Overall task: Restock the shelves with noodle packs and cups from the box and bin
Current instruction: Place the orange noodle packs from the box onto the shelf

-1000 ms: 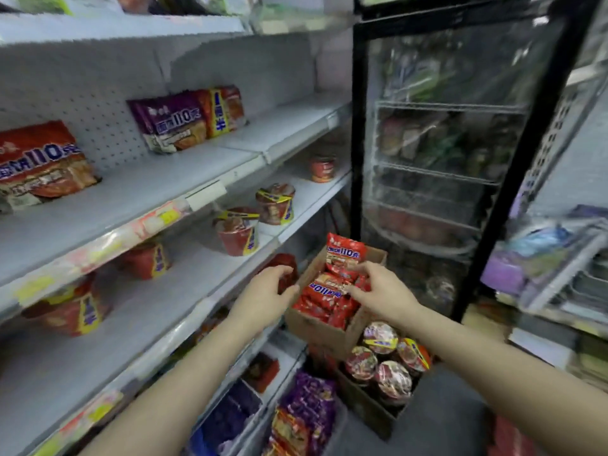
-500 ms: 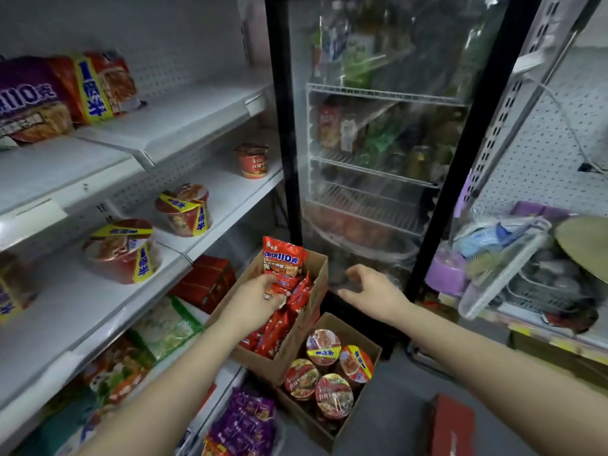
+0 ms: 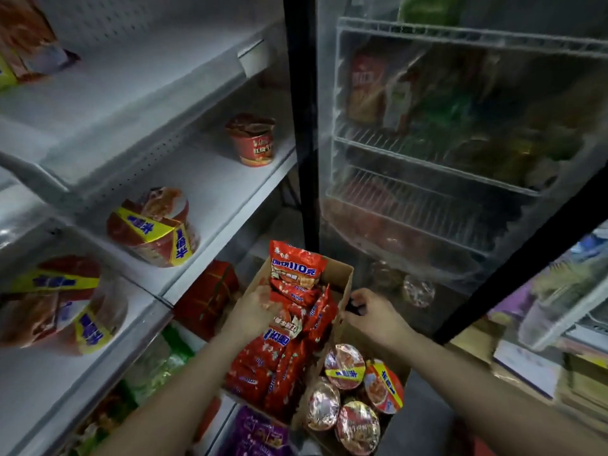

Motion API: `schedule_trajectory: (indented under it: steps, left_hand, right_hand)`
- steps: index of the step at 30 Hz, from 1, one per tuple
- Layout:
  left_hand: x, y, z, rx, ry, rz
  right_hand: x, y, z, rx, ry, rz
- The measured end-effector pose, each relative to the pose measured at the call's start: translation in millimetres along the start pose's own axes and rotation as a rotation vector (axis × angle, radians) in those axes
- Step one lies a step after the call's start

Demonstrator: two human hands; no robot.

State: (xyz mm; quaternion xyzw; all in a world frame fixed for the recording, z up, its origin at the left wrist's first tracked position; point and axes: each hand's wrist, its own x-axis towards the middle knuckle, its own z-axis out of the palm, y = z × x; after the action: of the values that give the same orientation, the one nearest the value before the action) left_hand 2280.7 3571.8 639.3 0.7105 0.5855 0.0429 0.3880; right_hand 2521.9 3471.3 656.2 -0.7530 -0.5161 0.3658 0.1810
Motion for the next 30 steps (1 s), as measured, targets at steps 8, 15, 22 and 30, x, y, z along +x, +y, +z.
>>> schedule_trajectory:
  steps: [8,15,22,30]
  left_hand:
    - [168.8,-35.9,-13.3,-0.062,-0.026,-0.089]
    - [272.5,-44.4,17.0,-0.17,-0.006,-0.168]
    - [308.6,-59.1,37.6,-0.105,0.092,-0.255]
    - [255.0,-57.4,21.7,-0.2,0.168,-0.179]
  right_hand:
    - [177.5,-6.3,28.0,0.092,-0.015,0.132]
    - [274.9,17.9,67.2,0.042,-0.064,0.259]
    - [299.1,36.4,91.1,0.041,0.005,0.27]
    - [269.3,38.6,68.8,0.208,0.045,0.268]
